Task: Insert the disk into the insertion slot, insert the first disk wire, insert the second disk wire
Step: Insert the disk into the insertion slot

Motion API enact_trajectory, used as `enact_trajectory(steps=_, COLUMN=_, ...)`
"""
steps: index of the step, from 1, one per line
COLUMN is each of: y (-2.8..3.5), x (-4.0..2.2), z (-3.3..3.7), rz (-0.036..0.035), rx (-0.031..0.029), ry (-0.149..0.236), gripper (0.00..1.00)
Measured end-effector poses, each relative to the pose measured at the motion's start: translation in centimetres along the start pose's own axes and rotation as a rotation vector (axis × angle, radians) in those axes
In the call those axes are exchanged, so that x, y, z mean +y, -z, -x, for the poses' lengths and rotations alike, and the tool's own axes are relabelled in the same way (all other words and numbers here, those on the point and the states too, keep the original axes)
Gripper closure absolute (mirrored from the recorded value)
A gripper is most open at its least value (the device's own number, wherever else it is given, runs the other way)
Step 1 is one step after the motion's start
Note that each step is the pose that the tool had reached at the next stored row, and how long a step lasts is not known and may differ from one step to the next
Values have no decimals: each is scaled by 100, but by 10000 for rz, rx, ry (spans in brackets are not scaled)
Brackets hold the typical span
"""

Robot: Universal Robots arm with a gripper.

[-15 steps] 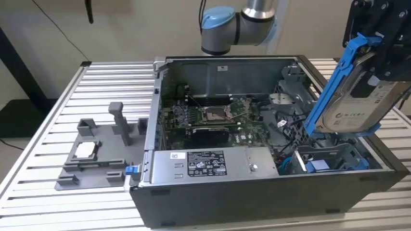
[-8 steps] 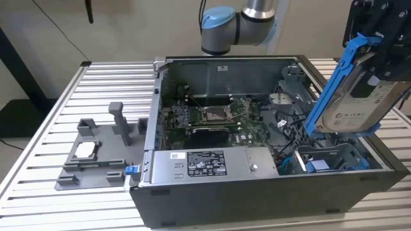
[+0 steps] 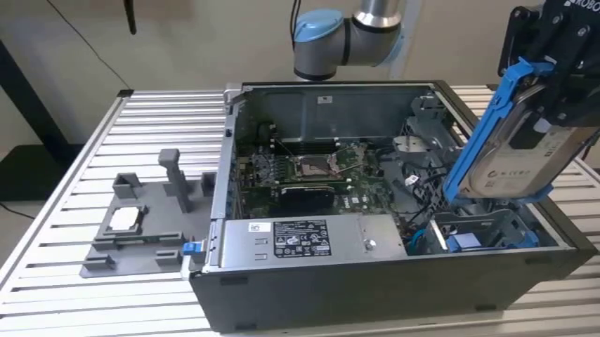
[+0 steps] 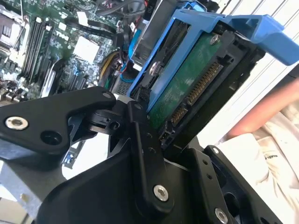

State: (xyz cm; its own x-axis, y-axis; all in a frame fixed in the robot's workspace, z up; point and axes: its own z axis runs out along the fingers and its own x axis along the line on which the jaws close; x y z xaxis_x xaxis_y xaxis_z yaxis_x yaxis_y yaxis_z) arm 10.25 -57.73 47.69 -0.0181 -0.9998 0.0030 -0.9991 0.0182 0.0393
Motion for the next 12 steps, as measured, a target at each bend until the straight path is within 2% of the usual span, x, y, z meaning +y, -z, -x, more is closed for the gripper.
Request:
enact_trajectory(steps=8, y=-141, x=-68, z=-3, rz=1, rx=-8, ry=0, gripper=67)
enact_trajectory(steps=11, y=-175, x=-77, z=-4, rz=1, rx=-76, ry=3, gripper=67)
enact_trajectory(steps=12, y=-182, x=-81, z=-3, rz=1, rx=-76, ry=4, gripper=67)
